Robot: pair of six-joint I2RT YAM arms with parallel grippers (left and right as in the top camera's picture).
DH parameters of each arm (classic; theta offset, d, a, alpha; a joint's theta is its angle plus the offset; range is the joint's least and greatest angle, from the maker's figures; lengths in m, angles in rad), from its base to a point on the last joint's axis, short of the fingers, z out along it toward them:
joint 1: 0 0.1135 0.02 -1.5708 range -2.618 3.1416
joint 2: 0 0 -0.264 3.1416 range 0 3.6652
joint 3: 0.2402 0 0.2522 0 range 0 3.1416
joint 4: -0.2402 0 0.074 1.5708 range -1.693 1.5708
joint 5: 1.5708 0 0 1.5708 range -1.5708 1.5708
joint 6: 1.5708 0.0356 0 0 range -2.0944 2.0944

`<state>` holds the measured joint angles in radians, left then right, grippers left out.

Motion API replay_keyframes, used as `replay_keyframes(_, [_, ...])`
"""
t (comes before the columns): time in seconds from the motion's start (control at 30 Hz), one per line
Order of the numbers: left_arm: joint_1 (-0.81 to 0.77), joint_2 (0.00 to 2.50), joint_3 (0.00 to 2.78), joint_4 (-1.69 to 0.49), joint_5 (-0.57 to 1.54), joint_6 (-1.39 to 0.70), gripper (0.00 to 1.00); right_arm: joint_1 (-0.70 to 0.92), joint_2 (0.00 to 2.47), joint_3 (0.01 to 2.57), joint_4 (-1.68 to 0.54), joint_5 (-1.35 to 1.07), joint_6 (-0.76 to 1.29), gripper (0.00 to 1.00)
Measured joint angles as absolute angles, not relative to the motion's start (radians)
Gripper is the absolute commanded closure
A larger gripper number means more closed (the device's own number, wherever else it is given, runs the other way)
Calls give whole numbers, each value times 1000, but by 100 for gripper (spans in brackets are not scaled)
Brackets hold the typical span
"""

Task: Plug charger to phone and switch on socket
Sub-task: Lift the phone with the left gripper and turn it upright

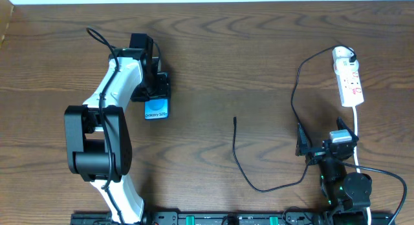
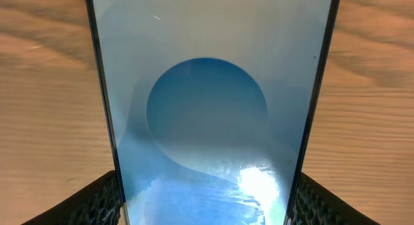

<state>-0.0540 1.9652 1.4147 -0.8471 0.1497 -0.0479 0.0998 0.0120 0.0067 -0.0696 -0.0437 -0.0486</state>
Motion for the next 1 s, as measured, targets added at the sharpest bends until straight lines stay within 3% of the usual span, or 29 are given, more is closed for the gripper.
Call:
replay_keyframes(0.43, [-54,1965,1415,-727,639,-155,93,100,12,7,-70,-44,-49,1])
replay_keyframes(0.7, [-54,1963,1416,-619,974,-484,93,100,12,7,-70,-44,-49,1])
replay_keyframes(1.0, [-54,1963,1416,-620,1114,-879,93,100,12,7,-70,-44,-49,1])
